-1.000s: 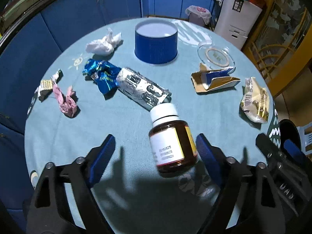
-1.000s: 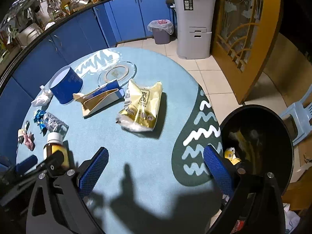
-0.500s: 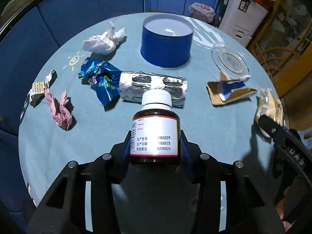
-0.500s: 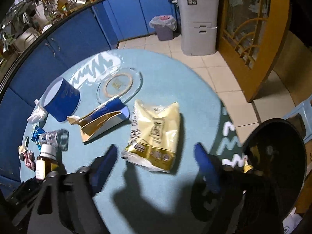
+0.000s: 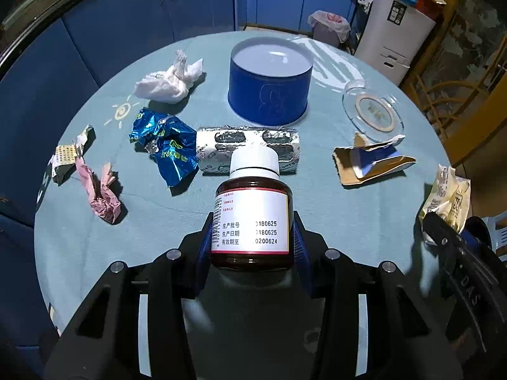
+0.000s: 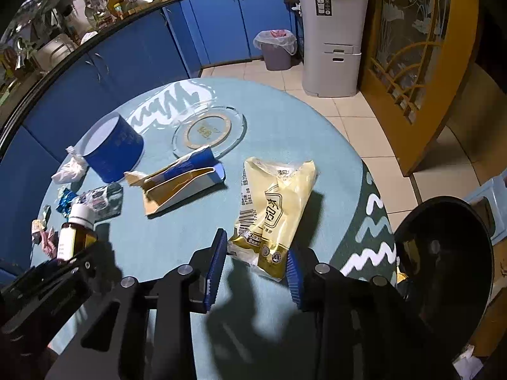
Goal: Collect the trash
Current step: 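Grasp the cream snack bag with the right tool while the left tool grasps the brown medicine bottle, then lower the cream snack bag into the black bin and open the right tool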
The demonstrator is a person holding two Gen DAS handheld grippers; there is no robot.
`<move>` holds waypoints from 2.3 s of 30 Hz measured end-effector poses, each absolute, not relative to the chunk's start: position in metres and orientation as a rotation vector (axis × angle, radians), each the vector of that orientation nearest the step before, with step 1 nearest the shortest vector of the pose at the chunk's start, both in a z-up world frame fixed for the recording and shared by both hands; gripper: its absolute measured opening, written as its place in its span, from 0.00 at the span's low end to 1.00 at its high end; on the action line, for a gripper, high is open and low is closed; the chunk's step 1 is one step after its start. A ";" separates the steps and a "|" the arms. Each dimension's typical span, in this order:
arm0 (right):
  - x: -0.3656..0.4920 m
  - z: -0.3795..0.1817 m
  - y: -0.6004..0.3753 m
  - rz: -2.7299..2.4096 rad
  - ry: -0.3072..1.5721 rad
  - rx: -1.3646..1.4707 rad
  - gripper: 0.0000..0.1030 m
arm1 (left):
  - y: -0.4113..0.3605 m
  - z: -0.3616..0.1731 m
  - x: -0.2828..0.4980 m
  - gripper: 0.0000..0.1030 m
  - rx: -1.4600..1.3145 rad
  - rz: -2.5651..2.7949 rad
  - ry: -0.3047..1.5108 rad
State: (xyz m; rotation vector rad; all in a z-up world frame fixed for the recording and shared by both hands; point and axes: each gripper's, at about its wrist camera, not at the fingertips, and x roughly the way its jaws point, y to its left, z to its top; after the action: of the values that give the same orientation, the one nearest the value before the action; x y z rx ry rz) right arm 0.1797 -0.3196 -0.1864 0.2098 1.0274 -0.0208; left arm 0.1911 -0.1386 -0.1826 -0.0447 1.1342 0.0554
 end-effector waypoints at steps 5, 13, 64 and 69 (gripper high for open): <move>0.166 -0.176 -0.321 -0.019 1.007 0.206 0.32 | -0.147 -0.173 0.183 0.45 -0.027 0.047 1.108; 0.142 -0.162 -0.338 -0.041 0.963 0.233 0.32 | -0.171 -0.156 0.163 0.45 0.027 0.000 1.059; 0.050 -0.163 -0.501 -0.343 0.879 0.423 0.32 | -0.389 -0.127 0.125 0.70 0.283 -0.381 0.890; 0.052 -0.166 -0.504 -0.348 0.883 0.432 0.32 | -0.393 -0.117 0.115 0.81 0.299 -0.384 0.803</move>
State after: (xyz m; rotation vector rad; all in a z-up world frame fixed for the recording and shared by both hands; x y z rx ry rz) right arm 0.0518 -0.5041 -0.1658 0.4318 0.8827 -0.3481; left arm 0.1146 -0.3934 -0.1167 0.2991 0.8033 -0.3840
